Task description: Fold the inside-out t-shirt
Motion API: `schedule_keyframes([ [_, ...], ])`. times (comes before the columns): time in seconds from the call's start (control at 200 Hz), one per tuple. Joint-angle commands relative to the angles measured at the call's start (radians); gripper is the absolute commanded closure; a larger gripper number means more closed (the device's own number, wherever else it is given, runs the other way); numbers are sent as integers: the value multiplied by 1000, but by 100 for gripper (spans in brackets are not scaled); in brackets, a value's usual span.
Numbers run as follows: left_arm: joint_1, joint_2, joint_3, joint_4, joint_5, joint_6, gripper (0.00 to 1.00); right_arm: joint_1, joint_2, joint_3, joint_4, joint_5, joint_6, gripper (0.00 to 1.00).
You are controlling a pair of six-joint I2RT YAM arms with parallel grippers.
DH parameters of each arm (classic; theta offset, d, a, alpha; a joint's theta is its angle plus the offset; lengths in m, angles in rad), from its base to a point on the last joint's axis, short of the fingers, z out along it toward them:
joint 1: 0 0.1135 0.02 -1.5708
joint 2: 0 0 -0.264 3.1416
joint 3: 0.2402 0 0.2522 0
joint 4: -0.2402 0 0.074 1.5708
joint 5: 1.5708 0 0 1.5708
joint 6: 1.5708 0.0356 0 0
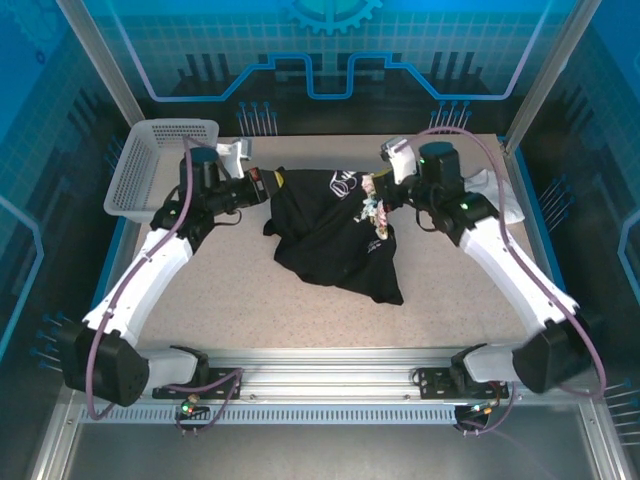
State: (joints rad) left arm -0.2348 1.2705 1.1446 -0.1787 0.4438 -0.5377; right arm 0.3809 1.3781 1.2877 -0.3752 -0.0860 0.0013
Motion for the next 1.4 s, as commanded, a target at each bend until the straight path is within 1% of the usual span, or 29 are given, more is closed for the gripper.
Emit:
schedule_keyframes([
  [0.0,-54,-16,17,69,38,-35,100,10,85,53,-131,197,54,98],
  [0.085,-80,-17,28,102,52,-70,100,13,104,76,-152,245,57,87],
  [0.16,-101,-22,39,119,44,-94,100,29,66,62,-151,259,53,76],
  [0.245,-128,-26,55,112,14,-94,100,63,-19,-6,-118,211,47,64],
  [0.305,-145,-27,67,98,-9,-88,100,98,-90,-78,-84,170,51,58],
  [0.375,-159,-28,79,79,-35,-76,100,148,-179,-173,-37,126,65,53],
  [0.445,-168,-26,88,68,-55,-67,100,197,-239,-275,51,32,123,50],
  [0.5,-173,-23,93,66,-61,-67,100,240,-245,-340,134,-41,192,49],
  [0.545,-175,-23,97,66,-62,-67,100,278,-224,-376,201,-70,239,48],
  [0.595,-177,-21,99,65,-65,-66,100,315,-187,-401,264,-69,273,46],
  [0.65,-179,-20,102,64,-66,-66,100,344,-137,-403,318,-39,295,44],
  [0.75,-181,-19,103,64,-69,-63,100,352,-47,-403,410,0,326,42],
  [0.785,-180,-20,105,61,-73,-62,100,352,-22,-399,436,5,328,42],
  [0.82,-179,-20,107,57,-82,-58,100,352,7,-389,438,25,327,46],
  [0.84,-179,-22,109,54,-88,-55,100,352,20,-383,428,47,322,52],
  [0.845,-179,-22,110,53,-90,-54,100,352,20,-383,428,47,322,52],
  [0.85,-179,-22,112,51,-92,-53,100,352,24,-382,423,57,320,55],
  [0.91,-177,-25,130,30,-118,-42,100,347,25,-386,381,126,307,74],
  [0.935,-174,-26,140,20,-128,-38,100,344,16,-394,371,145,302,78],
  [0.955,-171,-27,147,13,-133,-35,100,337,2,-402,361,158,295,84],
  [1.0,-159,-29,162,6,-133,-33,100,319,-29,-444,342,168,282,91],
  [1.065,-130,-32,192,-10,-114,-48,100,288,-77,-476,301,175,267,98],
  [1.09,-113,-34,204,-17,-99,-56,100,276,-98,-487,287,169,259,100],
  [1.15,-79,-43,223,-21,-78,-78,100,251,-139,-509,269,141,240,100],
  [1.215,-57,-52,233,-27,-79,-82,100,227,-181,-525,257,81,208,100],
  [1.266,-44,-54,244,-39,-81,-78,100,218,-198,-522,234,64,190,100],
  [1.396,-31,-50,257,-48,-92,-71,100,193,-226,-518,205,3,142,96],
])
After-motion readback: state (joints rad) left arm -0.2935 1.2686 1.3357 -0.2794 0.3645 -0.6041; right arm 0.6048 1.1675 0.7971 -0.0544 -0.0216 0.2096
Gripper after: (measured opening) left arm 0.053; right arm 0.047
